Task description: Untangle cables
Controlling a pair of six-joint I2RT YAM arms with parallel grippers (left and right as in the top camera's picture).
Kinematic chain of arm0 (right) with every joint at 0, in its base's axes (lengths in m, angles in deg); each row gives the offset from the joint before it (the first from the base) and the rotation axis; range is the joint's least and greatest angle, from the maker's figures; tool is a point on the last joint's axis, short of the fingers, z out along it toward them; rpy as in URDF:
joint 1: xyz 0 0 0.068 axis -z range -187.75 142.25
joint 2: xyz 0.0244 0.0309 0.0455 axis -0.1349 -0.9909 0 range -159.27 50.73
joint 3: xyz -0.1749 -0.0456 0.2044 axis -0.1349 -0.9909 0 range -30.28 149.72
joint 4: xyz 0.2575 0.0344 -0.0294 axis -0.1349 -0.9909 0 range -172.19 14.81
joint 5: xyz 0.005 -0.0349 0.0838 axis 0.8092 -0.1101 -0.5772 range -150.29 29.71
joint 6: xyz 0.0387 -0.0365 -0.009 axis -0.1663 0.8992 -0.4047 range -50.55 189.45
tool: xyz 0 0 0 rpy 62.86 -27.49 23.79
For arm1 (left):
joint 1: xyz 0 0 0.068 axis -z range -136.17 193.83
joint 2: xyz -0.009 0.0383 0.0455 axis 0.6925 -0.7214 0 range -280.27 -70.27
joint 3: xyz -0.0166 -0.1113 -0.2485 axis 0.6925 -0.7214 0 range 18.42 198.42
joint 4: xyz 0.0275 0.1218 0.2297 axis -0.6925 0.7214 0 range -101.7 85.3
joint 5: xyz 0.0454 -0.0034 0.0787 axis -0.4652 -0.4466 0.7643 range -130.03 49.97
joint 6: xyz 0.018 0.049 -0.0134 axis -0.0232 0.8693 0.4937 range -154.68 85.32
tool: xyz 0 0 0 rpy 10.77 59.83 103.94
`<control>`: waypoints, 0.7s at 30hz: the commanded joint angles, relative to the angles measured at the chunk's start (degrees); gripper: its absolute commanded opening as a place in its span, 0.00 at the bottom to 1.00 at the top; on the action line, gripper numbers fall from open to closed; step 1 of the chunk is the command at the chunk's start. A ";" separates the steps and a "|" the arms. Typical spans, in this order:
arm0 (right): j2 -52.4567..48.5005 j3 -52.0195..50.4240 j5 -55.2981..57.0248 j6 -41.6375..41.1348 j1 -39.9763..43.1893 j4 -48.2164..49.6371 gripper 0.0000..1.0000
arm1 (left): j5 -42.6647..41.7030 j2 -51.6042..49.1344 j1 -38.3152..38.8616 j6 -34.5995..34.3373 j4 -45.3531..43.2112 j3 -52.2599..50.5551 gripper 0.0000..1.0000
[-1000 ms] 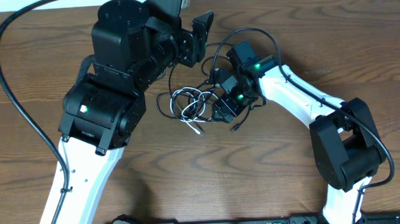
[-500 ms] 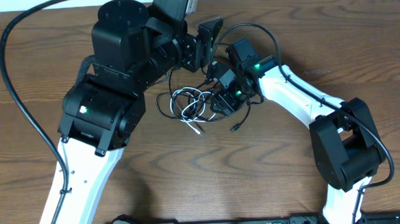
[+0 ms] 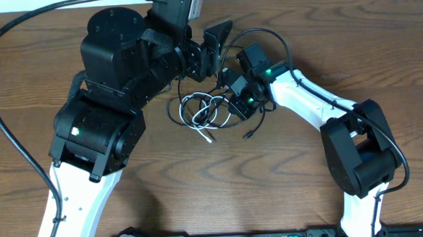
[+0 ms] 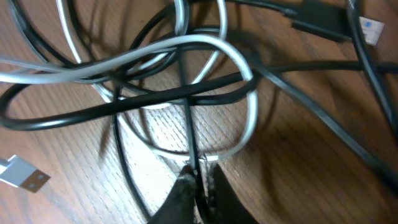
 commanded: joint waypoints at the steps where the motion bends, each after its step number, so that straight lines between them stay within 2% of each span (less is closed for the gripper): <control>1: -0.59 0.07 -0.17 -0.48 -0.28 0.15 0.01 | -0.83 0.57 -0.24 -0.02 0.04 1.22 0.66; 4: -0.57 0.24 -0.74 -3.52 -0.28 1.99 0.01 | -0.66 0.55 -0.24 0.09 0.42 1.20 0.66; 6: -0.22 1.16 -5.01 -4.74 -0.11 3.30 0.01 | -0.09 0.55 -0.26 0.33 1.18 1.20 0.67; 10: 1.92 3.80 -8.11 -6.45 0.20 2.80 0.01 | 4.42 0.35 -0.24 0.42 3.04 1.20 0.66; 16: 9.42 7.87 -5.88 -6.91 1.05 2.32 0.01 | 5.73 -0.63 -0.24 0.33 3.82 1.11 0.63; 21: 16.11 11.21 -1.77 -7.28 2.80 -0.50 0.01 | 5.53 -1.62 -0.24 0.15 3.58 1.11 0.63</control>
